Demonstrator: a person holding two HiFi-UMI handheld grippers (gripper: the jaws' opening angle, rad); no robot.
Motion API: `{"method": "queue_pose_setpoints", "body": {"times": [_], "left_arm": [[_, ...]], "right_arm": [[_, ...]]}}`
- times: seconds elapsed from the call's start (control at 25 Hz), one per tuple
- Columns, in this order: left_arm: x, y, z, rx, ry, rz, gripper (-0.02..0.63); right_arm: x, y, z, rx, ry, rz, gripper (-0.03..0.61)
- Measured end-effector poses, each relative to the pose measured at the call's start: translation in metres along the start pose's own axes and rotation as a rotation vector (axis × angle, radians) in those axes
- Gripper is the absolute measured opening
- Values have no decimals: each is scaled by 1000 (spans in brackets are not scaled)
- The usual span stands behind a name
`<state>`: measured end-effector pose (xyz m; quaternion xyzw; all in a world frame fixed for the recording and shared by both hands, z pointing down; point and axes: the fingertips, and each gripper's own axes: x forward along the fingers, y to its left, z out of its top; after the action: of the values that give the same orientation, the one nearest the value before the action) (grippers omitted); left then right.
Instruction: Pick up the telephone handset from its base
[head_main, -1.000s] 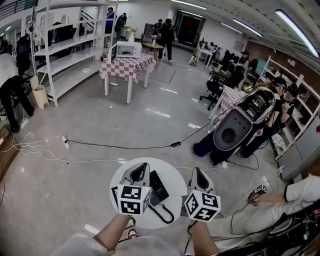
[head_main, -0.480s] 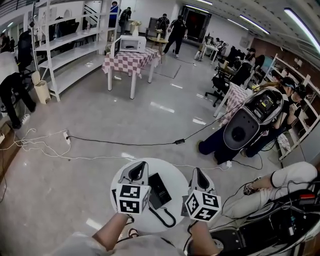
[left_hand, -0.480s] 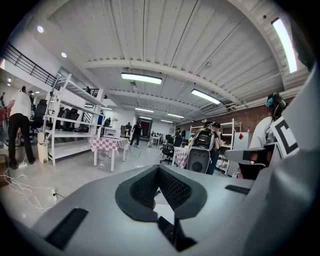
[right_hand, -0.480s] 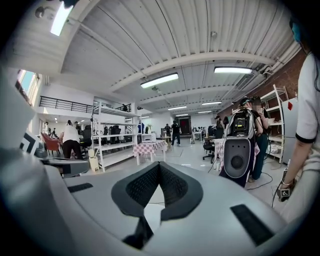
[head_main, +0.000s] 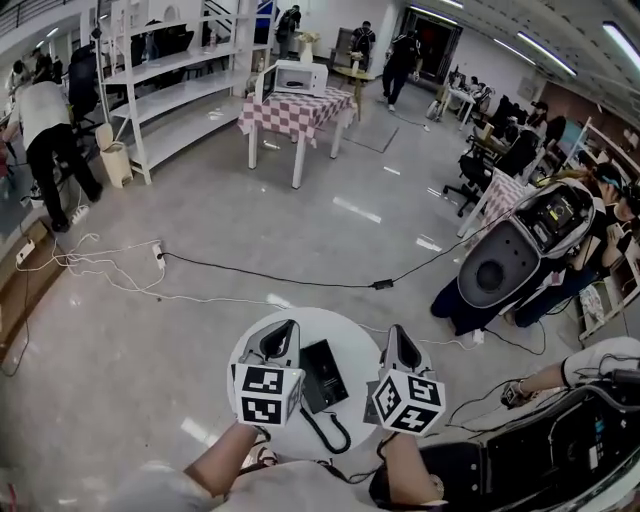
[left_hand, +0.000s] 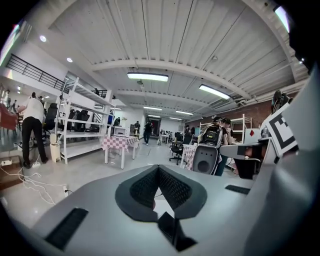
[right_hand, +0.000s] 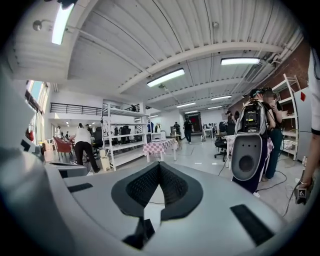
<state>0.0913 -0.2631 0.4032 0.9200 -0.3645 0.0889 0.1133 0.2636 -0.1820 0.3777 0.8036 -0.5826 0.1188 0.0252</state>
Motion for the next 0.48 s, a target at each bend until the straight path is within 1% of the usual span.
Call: {"method": "queue_pose_setpoints", "body": {"times": [0.12, 0.2, 0.48], "left_arm": [[0, 0, 7, -3, -15, 38, 5], [-1, 2, 6, -8, -19, 63, 5], [-4, 8, -14, -34, 19, 159, 5]], "right_arm": [[8, -1, 8, -13, -12, 33, 25], [14, -2, 5, -8, -3, 56, 25], [32, -4, -8, -8, 36, 129, 25]]}}
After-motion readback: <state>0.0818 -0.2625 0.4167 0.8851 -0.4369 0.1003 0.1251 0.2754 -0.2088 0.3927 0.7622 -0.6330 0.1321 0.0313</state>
